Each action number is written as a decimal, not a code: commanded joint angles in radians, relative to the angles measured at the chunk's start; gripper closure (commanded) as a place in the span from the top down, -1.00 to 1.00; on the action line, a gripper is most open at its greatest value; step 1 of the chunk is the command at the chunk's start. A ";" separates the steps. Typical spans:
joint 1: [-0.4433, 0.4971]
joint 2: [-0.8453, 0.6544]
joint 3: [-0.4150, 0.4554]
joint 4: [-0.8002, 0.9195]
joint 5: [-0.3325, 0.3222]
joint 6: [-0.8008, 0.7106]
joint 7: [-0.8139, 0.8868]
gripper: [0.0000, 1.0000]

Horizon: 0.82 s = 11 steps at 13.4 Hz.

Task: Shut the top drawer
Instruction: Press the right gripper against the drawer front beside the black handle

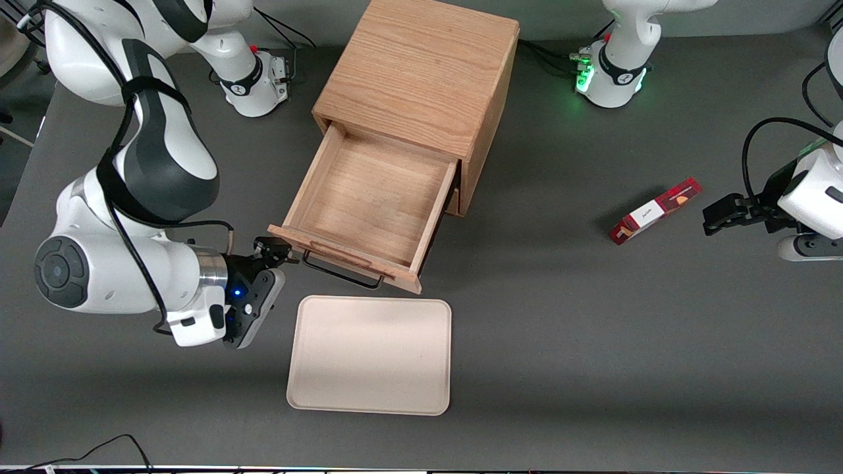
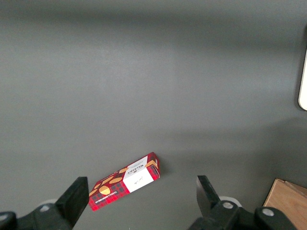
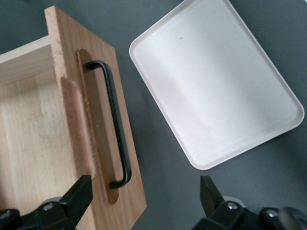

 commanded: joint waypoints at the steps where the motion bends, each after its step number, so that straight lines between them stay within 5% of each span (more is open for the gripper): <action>1: 0.014 0.046 -0.003 0.044 0.020 0.025 -0.017 1.00; 11: 0.018 0.058 0.011 -0.022 0.023 0.045 -0.029 1.00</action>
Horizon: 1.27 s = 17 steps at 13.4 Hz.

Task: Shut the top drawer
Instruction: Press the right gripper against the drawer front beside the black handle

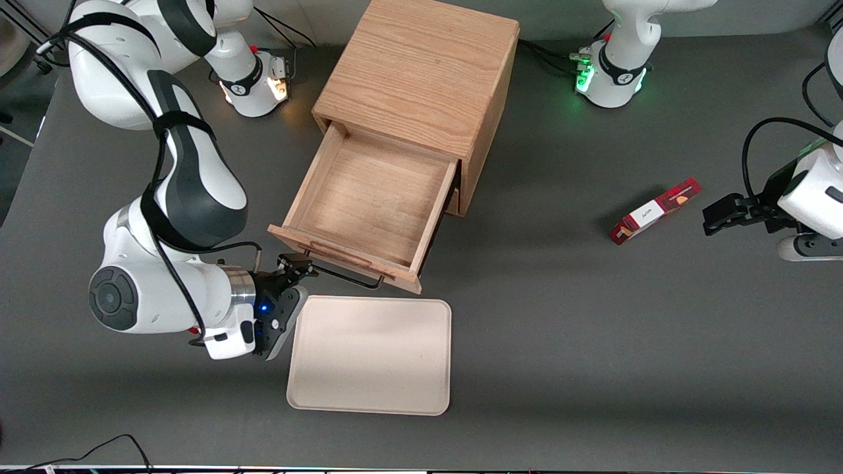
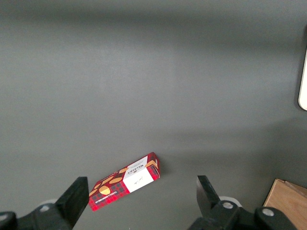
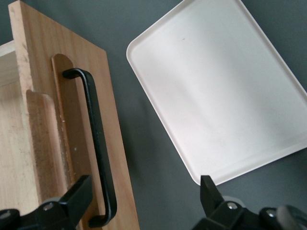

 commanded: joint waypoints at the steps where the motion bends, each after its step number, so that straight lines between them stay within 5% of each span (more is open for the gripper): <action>1: 0.001 -0.018 0.002 -0.052 0.020 -0.007 -0.025 1.00; 17: 0.012 -0.054 0.024 -0.178 0.017 0.011 -0.015 1.00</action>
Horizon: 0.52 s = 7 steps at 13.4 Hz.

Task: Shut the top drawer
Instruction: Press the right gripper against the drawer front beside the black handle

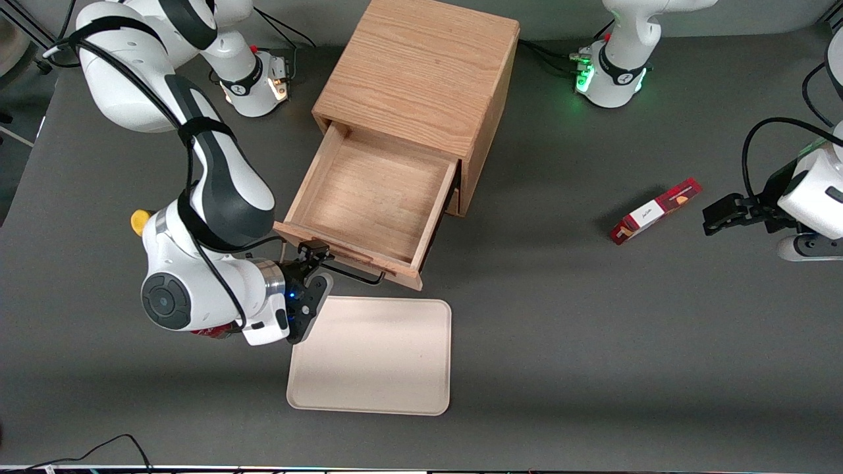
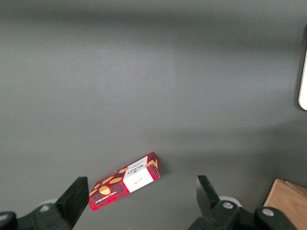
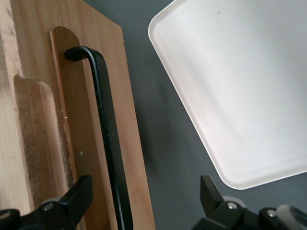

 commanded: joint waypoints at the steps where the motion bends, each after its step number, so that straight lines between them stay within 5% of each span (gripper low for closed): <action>1: 0.014 -0.040 -0.006 -0.078 0.012 0.029 -0.012 1.00; 7: 0.021 -0.166 0.005 -0.298 0.009 0.137 -0.012 1.00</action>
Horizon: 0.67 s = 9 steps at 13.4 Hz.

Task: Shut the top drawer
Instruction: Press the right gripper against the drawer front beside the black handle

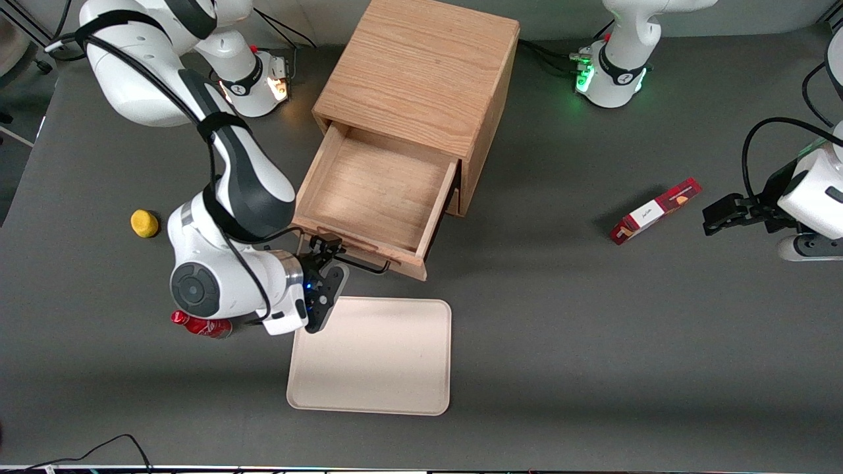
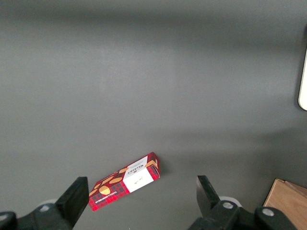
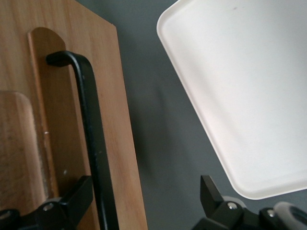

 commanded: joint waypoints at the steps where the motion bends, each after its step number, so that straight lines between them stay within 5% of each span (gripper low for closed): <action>1: -0.001 -0.116 0.006 -0.164 0.011 0.049 -0.012 1.00; 9: -0.001 -0.237 0.049 -0.323 0.018 0.085 -0.009 1.00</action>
